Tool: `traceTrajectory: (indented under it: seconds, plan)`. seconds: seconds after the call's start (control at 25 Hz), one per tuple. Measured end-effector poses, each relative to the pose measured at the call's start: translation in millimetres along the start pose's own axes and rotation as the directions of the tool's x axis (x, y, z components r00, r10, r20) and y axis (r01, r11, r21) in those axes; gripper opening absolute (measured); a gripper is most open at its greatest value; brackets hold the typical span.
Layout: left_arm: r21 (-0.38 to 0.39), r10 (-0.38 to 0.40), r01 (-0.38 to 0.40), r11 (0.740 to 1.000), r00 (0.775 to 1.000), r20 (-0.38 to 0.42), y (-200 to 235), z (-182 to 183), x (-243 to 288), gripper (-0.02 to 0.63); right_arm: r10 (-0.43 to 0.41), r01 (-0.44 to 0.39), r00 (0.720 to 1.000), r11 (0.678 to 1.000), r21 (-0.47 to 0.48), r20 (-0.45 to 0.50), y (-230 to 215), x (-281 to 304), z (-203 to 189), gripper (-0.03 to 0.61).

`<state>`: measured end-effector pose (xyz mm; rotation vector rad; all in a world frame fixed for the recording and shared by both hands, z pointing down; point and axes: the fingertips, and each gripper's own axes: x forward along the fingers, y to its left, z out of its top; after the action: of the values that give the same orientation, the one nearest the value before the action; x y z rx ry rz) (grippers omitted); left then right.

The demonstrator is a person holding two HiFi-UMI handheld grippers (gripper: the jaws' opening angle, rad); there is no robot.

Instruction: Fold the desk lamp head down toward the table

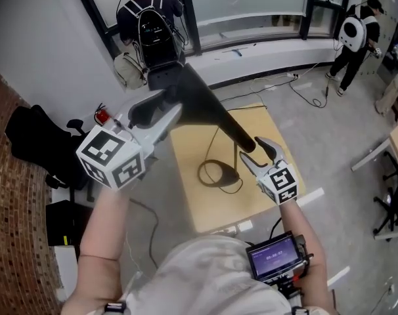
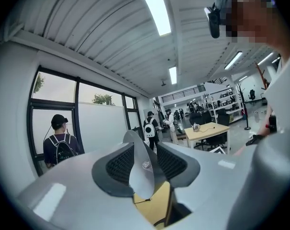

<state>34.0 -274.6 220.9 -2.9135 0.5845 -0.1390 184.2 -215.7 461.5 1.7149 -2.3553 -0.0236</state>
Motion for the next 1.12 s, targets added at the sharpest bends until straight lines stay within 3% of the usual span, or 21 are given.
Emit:
traceTrajectory:
  seconds: [0.24, 0.4, 0.48, 0.56, 0.8, 1.12]
  plan:
    - [0.095, 0.025, -0.02, 0.995, 0.998, -0.061, -11.2, 7.8, 18.3, 0.138, 0.006, -0.006, 1.0, 0.999, -0.041, -0.004, 2.1, 1.1, 3.4, 0.27]
    - [0.08, 0.036, -0.031, 0.996, 0.998, -0.058, -3.5, 17.8, 24.3, 0.131, 0.013, -0.014, 1.0, 0.998, -0.058, -0.017, 1.9, 5.9, 6.5, 0.267]
    - [0.066, 0.036, -0.033, 0.997, 0.998, -0.052, -0.6, 20.4, 26.3, 0.083, 0.016, -0.017, 1.0, 0.998, -0.065, -0.023, 2.3, 8.2, 6.4, 0.265]
    - [0.056, 0.031, -0.028, 0.998, 0.998, -0.054, -0.1, 20.5, 30.8, 0.083, 0.016, -0.017, 1.0, 0.997, -0.069, -0.024, 1.4, 9.0, 5.1, 0.262]
    - [0.061, 0.041, -0.036, 0.997, 0.995, -0.091, 8.0, 16.1, 42.3, 0.147, 0.019, -0.022, 0.999, 0.996, -0.091, -0.031, 2.4, 13.8, 3.7, 0.258]
    - [0.042, 0.023, -0.019, 0.999, 0.994, -0.11, 16.4, 20.4, 59.2, 0.155, -0.001, -0.004, 0.999, 0.994, -0.105, -0.05, -3.8, 21.6, 4.6, 0.246]
